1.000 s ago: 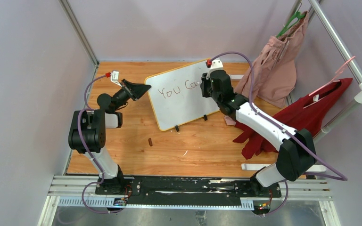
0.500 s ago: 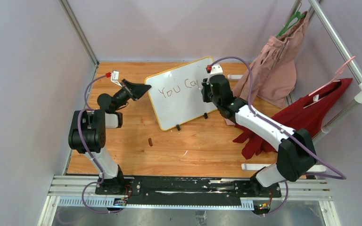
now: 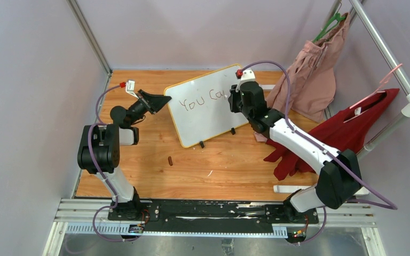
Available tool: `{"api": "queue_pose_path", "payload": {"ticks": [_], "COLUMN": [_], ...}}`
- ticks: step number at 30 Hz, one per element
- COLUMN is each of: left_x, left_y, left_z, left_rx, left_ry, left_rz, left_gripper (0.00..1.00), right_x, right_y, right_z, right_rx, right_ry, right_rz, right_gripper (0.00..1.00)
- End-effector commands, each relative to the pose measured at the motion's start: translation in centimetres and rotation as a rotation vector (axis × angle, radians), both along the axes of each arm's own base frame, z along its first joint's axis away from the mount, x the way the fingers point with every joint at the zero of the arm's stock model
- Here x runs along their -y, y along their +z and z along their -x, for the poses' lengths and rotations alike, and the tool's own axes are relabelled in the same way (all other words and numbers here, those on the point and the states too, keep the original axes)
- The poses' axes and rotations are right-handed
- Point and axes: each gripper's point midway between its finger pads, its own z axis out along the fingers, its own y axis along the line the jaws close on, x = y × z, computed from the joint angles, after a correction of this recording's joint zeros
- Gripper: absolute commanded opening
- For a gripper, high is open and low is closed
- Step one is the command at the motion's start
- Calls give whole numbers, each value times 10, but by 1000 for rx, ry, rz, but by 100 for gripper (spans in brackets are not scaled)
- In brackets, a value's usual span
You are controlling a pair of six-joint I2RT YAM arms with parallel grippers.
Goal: Write a sentence on the whiteboard
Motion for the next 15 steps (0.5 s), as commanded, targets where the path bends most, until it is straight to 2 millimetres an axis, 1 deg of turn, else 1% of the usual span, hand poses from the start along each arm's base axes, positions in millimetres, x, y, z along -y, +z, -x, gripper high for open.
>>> {"api": "queue_pose_path", "payload": {"ticks": [1,5,15], "left_x": [4,4,4], "left_y": [10,9,9], "left_z": [8,7,7], "left_rx": [57,55,55], "left_ry": [-10,-11,-10], "left_rz": [-12,-12,-12], "left_gripper": [0,0,0], "right_x": [1,-3,-5], "right_y": [31,31,27], "right_z": [-5,-8,-19], "right_rx": [48,45,42], "right_ry": [-2,8,-6], "right_rz": [-40,-43,-28], "right_gripper": [0,0,0]}}
